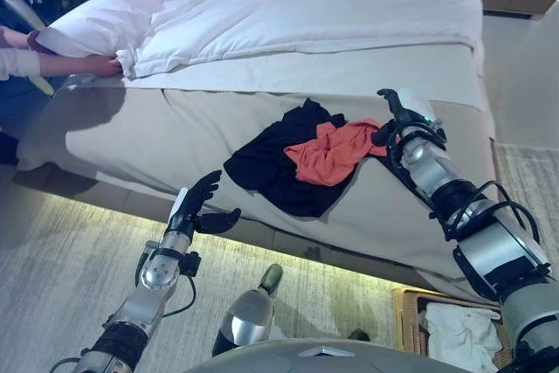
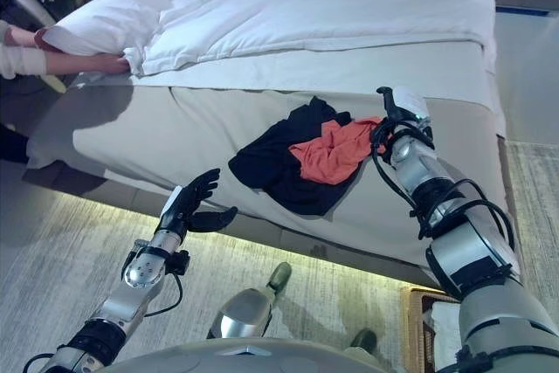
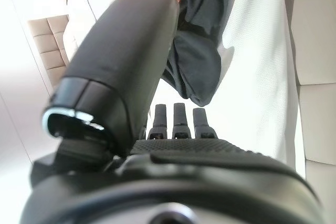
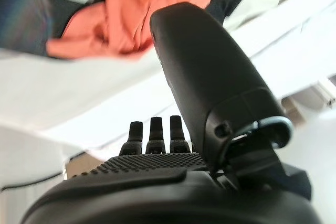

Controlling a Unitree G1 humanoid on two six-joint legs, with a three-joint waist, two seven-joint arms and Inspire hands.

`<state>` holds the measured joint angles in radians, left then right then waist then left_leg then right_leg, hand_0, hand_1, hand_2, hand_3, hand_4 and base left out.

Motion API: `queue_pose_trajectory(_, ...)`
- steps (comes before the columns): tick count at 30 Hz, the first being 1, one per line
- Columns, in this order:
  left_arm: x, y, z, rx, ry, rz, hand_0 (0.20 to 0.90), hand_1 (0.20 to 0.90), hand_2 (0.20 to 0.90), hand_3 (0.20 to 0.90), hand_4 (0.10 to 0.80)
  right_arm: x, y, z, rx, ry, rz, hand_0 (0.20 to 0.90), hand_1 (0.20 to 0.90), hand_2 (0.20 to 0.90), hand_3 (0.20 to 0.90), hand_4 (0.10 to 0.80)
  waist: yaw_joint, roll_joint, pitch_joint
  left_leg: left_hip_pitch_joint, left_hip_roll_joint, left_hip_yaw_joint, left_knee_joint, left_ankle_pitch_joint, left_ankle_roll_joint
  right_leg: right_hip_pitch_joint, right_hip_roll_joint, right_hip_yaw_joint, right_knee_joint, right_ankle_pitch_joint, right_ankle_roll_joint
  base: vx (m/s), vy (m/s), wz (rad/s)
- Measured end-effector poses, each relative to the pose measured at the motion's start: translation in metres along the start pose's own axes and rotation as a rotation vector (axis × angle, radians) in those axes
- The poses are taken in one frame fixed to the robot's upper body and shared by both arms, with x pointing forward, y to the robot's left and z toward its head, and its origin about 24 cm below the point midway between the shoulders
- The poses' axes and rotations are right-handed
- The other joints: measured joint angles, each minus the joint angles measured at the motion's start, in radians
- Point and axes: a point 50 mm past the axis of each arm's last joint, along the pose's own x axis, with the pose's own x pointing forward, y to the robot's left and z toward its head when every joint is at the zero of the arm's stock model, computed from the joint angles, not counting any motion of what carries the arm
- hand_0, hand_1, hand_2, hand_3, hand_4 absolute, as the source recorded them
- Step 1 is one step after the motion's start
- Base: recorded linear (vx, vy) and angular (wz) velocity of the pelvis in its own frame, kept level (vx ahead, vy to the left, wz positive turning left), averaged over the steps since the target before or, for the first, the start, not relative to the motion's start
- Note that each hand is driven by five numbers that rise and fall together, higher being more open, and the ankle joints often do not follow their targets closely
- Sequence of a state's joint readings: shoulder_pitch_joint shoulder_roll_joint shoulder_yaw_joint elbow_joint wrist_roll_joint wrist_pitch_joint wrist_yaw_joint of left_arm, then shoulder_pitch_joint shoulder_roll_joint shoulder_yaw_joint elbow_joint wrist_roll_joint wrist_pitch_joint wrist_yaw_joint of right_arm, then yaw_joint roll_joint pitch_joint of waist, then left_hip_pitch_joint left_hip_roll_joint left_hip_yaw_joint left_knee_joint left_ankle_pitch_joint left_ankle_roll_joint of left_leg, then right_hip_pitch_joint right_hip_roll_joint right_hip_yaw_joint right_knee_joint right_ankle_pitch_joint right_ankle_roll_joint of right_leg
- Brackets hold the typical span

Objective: Pick up the clothes from the bed and place them into the basket

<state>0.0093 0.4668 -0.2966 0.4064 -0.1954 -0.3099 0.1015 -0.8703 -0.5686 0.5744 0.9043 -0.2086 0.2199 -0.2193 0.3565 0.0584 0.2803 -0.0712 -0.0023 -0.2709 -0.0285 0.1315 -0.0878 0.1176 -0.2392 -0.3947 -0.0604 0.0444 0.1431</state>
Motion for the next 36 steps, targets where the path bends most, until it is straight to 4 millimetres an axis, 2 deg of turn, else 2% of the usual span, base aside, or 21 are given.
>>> queue_pose_trajectory(2, 0.006, -0.003, 0.012, -0.015, -0.068, -0.017, 0.9, 0.9, 0.9, 0.9, 0.8, 0.006, -0.016, 0.005, -0.012, 0.01, -0.044, 0.9, 0.9, 0.9, 0.9, 0.8, 0.011, 0.02, 0.063, -0.055, -0.004, -0.004, 0.043, -0.006, -0.006, -0.066, -0.011, 0.002, 0.067, -0.021, -0.001, -0.09, 0.046, 0.09)
queue_pose_trajectory(5, 0.015, -0.003, 0.037, -0.035, -0.176, -0.024, 0.9, 0.9, 0.9, 0.9, 0.8, 0.012, -0.04, 0.008, -0.028, 0.022, -0.105, 0.9, 0.9, 0.9, 0.9, 0.8, 0.024, 0.037, 0.167, -0.136, -0.023, -0.011, 0.121, -0.024, -0.001, -0.171, -0.045, 0.01, 0.215, -0.08, -0.004, -0.015, -0.011, 0.07)
queue_pose_trajectory(7, 0.018, 0.0, 0.053, -0.029, -0.253, -0.024, 0.9, 0.9, 0.9, 0.9, 0.8, 0.014, -0.053, 0.007, -0.039, 0.033, -0.136, 0.9, 0.9, 0.9, 0.9, 0.8, 0.035, 0.038, 0.243, -0.17, -0.053, -0.007, 0.19, -0.051, 0.011, -0.237, -0.089, 0.031, 0.351, -0.138, -0.013, -0.019, 0.042, 0.09)
queue_pose_trajectory(8, 0.019, 0.001, 0.056, -0.025, -0.272, -0.024, 0.9, 0.9, 0.9, 0.9, 0.8, 0.014, -0.054, 0.005, -0.042, 0.045, -0.138, 0.9, 0.9, 0.9, 0.9, 0.8, 0.035, 0.037, 0.257, -0.193, -0.068, -0.008, 0.218, -0.07, 0.018, -0.27, -0.111, 0.034, 0.407, -0.166, -0.017, -0.005, 0.047, 0.18)
queue_pose_trajectory(10, 0.016, 0.004, 0.059, -0.022, -0.295, -0.002, 0.9, 0.9, 0.9, 0.9, 0.8, 0.015, -0.059, 0.009, -0.042, 0.047, -0.15, 0.9, 0.9, 0.9, 0.9, 0.8, 0.046, 0.037, 0.258, -0.264, -0.092, -0.003, 0.288, -0.091, 0.028, -0.347, -0.135, 0.053, 0.486, -0.191, -0.021, -0.024, 0.058, 0.08)
queue_pose_trajectory(12, 0.014, 0.007, 0.062, -0.018, -0.313, 0.015, 0.9, 0.9, 0.9, 0.9, 0.8, 0.017, -0.072, 0.019, -0.041, 0.031, -0.188, 0.9, 0.9, 0.9, 0.9, 0.8, 0.051, 0.038, 0.26, -0.338, -0.1, 0.001, 0.351, -0.105, 0.037, -0.415, -0.14, 0.067, 0.532, -0.2, -0.017, -0.045, 0.056, -0.04)
queue_pose_trajectory(18, 0.01, 0.003, 0.075, -0.074, -0.388, 0.025, 0.9, 0.9, 0.9, 0.9, 0.8, 0.018, -0.111, 0.037, -0.051, 0.013, -0.324, 0.9, 0.9, 0.9, 0.9, 0.8, 0.051, 0.039, 0.261, -0.554, -0.117, 0.0, 0.539, -0.163, 0.046, -0.612, -0.147, 0.095, 0.675, -0.238, -0.047, -0.019, 0.053, 0.0)
queue_pose_trajectory(23, 0.008, 0.005, 0.079, -0.094, -0.417, 0.038, 0.9, 0.9, 0.9, 0.9, 0.8, 0.017, -0.13, 0.049, -0.051, -0.01, -0.394, 0.9, 0.9, 0.9, 0.9, 0.8, 0.047, 0.04, 0.26, -0.674, -0.123, 0.002, 0.653, -0.201, 0.054, -0.725, -0.149, 0.124, 0.76, -0.26, -0.053, -0.014, 0.056, -0.06)
queue_pose_trajectory(26, 0.006, 0.005, 0.079, -0.104, -0.415, 0.05, 0.9, 0.9, 0.9, 0.9, 0.8, 0.017, -0.14, 0.054, -0.06, -0.02, -0.426, 0.9, 0.9, 0.9, 0.9, 0.8, 0.045, 0.04, 0.26, -0.727, -0.125, 0.002, 0.688, -0.202, 0.054, -0.781, -0.148, 0.141, 0.786, -0.261, -0.052, -0.036, 0.025, -0.07)
queue_pose_trajectory(27, 0.005, 0.005, 0.079, -0.108, -0.417, 0.058, 0.9, 0.9, 0.9, 0.9, 0.8, 0.016, -0.144, 0.056, -0.061, -0.024, -0.442, 0.716, 0.716, 0.716, 0.686, 0.586, 0.045, 0.04, 0.26, -0.746, -0.126, 0.002, 0.692, -0.205, 0.049, -0.798, -0.147, 0.141, 0.787, -0.261, -0.052, -0.078, 0.003, -0.08)
queue_pose_trajectory(28, 0.004, 0.005, 0.08, -0.113, -0.424, 0.062, 0.9, 0.9, 0.9, 0.9, 0.8, 0.015, -0.149, 0.057, -0.064, -0.026, -0.462, 0.446, 0.446, 0.446, 0.37, 0.27, 0.045, 0.04, 0.26, -0.763, -0.124, 0.001, 0.695, -0.202, 0.053, -0.816, -0.147, 0.144, 0.792, -0.261, -0.052, -0.083, -0.014, -0.06)
queue_pose_trajectory(29, 0.003, 0.004, 0.082, -0.119, -0.434, 0.068, 0.9, 0.9, 0.9, 0.9, 0.8, 0.015, -0.155, 0.059, -0.068, -0.029, -0.48, 0.3, 0.3, 0.3, 0.2, 0.1, 0.046, 0.04, 0.26, -0.778, -0.124, -0.001, 0.7, -0.201, 0.055, -0.832, -0.146, 0.145, 0.793, -0.262, -0.049, -0.078, -0.02, -0.04)
queue_pose_trajectory(32, 0.002, 0.005, 0.085, -0.122, -0.447, 0.073, 0.9, 0.9, 0.9, 0.9, 0.8, 0.013, -0.166, 0.061, -0.053, -0.03, -0.516, 0.3, 0.3, 0.3, 0.2, 0.1, 0.047, 0.04, 0.26, -0.798, -0.125, -0.003, 0.705, -0.201, 0.055, -0.85, -0.143, 0.147, 0.792, -0.263, -0.048, -0.061, -0.014, -0.05)
queue_pose_trajectory(36, 0.002, 0.007, 0.087, -0.112, -0.455, 0.079, 0.9, 0.9, 0.9, 0.9, 0.8, 0.012, -0.167, 0.063, -0.044, -0.029, -0.517, 0.3, 0.3, 0.3, 0.2, 0.1, 0.046, 0.039, 0.26, -0.796, -0.123, 0.002, 0.723, -0.201, 0.055, -0.845, -0.131, 0.165, 0.793, -0.263, -0.048, -0.056, -0.033, -0.05)
